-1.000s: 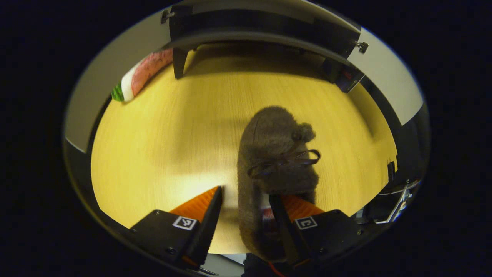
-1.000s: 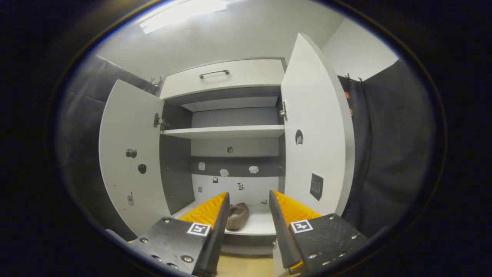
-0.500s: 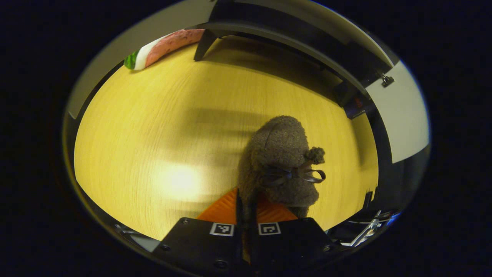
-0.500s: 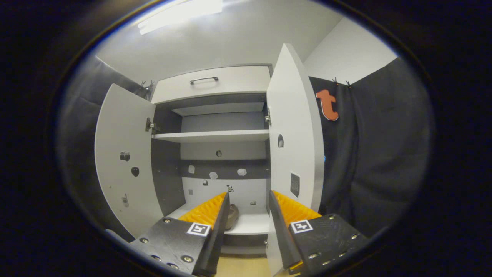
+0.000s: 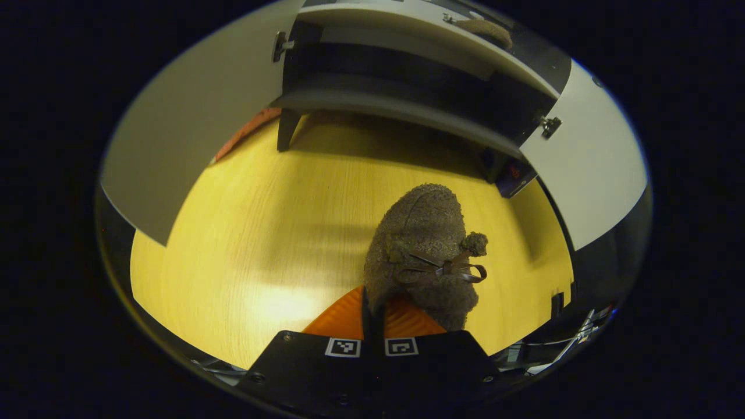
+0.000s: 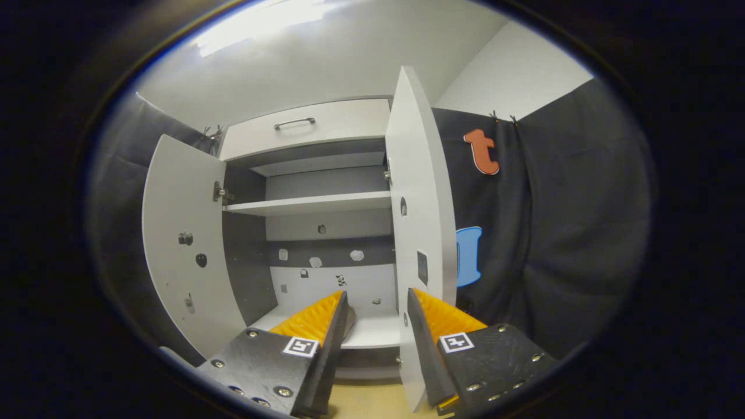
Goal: Grab one shoe with the right hand and put it into the shoe cabinet, grab the other shoe with the left hand and put it into the shoe cabinet; then close the right door with the right hand and the left door with the left hand.
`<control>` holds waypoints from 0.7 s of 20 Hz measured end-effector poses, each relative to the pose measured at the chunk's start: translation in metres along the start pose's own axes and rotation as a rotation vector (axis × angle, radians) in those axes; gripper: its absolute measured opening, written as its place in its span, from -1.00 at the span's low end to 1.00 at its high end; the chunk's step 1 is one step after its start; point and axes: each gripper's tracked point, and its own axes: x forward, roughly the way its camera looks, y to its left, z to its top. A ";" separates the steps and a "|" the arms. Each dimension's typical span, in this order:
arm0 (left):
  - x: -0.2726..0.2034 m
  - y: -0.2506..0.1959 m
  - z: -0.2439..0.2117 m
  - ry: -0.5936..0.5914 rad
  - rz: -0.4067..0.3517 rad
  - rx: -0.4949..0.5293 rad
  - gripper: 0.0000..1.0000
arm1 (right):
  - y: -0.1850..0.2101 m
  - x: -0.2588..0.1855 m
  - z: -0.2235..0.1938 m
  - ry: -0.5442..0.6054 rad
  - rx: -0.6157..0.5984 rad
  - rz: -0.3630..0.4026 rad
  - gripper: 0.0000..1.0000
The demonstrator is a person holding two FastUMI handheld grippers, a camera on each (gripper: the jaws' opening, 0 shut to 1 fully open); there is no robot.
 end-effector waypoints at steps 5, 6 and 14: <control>-0.045 0.016 0.057 -0.155 -0.032 0.020 -0.97 | -0.006 -0.001 0.004 -0.015 0.020 -0.001 0.22; -0.055 0.019 0.072 -0.196 -0.038 0.026 -0.97 | -0.006 0.000 0.006 -0.022 0.023 -0.001 0.22; -0.112 0.018 0.192 -0.509 -0.109 0.027 -0.98 | -0.012 -0.001 0.017 -0.060 0.037 0.005 0.22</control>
